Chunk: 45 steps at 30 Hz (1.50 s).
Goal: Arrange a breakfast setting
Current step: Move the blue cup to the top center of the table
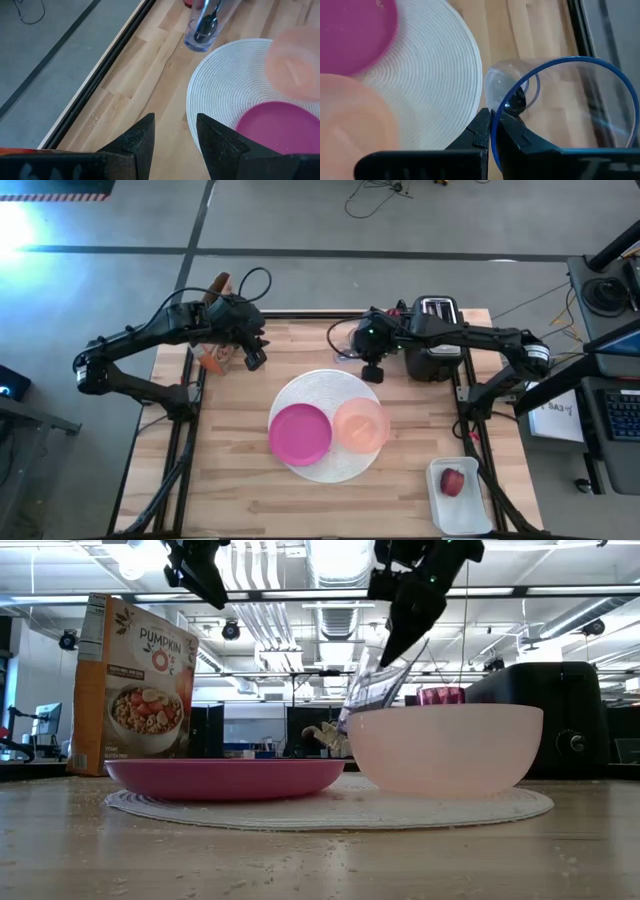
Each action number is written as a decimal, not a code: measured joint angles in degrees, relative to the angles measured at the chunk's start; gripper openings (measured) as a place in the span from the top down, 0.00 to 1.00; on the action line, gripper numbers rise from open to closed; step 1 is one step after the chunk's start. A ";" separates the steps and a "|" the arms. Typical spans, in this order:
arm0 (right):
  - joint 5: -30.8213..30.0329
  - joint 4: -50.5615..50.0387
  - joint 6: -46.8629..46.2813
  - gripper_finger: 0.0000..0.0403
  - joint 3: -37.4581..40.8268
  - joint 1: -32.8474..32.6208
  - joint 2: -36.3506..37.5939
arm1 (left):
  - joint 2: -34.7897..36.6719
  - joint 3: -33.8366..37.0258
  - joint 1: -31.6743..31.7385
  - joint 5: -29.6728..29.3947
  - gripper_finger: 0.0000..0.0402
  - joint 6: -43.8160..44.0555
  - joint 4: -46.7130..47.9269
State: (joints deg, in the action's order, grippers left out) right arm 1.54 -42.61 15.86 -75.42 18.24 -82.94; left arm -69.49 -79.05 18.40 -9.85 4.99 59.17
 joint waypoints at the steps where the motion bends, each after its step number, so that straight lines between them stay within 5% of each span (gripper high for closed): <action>1: 0.00 0.05 1.05 0.98 -0.39 0.00 -0.82 | 0.00 0.00 0.02 0.00 0.68 0.00 0.03; 21: -6.60 -13.37 20.54 0.98 -25.42 1.53 -24.37 | 1.65 0.00 0.02 -0.02 0.68 0.02 0.35; 45: -6.67 -23.01 24.70 0.98 -53.60 8.70 -43.78 | 3.49 0.00 0.02 -0.04 0.68 -0.04 2.30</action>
State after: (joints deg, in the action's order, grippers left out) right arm -5.13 -65.61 40.56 -129.02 26.94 -126.72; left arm -66.01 -79.05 18.41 -9.89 4.95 61.47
